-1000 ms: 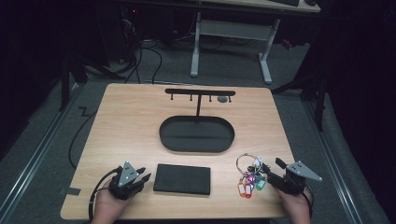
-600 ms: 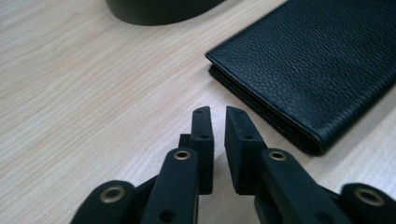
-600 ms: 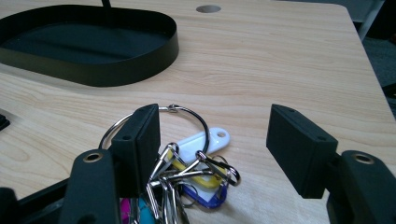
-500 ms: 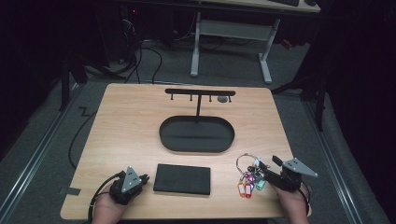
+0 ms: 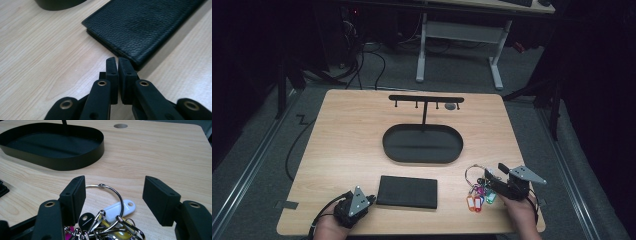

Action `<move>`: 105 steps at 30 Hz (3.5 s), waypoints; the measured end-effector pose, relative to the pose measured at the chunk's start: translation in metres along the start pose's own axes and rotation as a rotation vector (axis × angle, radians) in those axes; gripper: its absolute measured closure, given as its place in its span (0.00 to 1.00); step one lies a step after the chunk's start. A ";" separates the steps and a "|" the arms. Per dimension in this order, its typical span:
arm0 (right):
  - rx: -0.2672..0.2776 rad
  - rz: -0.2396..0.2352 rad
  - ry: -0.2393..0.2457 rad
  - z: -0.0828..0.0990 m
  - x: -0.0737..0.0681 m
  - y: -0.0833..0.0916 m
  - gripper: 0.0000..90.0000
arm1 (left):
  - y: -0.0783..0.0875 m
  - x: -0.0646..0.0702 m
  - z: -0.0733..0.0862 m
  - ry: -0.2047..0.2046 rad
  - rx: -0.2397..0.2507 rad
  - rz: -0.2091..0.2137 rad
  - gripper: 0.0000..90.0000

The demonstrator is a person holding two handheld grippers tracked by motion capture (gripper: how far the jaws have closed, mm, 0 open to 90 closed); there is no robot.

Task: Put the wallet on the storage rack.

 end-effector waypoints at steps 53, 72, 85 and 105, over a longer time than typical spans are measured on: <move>-0.033 0.093 -0.052 0.026 0.031 0.043 0.39 | -0.028 0.029 -0.111 -0.233 0.095 0.192 0.58; -0.040 0.086 -0.073 0.021 0.029 0.027 0.39 | -0.050 0.065 -0.119 -0.335 0.017 0.228 0.57; -0.073 0.070 -0.098 0.018 0.024 0.028 0.43 | -0.055 0.069 -0.115 -0.349 -0.006 0.207 0.61; -0.070 0.099 -0.129 0.027 0.038 0.042 0.42 | -0.068 0.064 -0.114 -0.453 -0.049 0.062 0.52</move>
Point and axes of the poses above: each handheld gripper's, and its own axes: y roughly backward along the jaws, z roughly out of its underside, x roughly to its right, the point moved 8 cm from there along -y, roughly forward along the jaws, and after that the axes turned 12 degrees about -y, right-handed, at the moved point
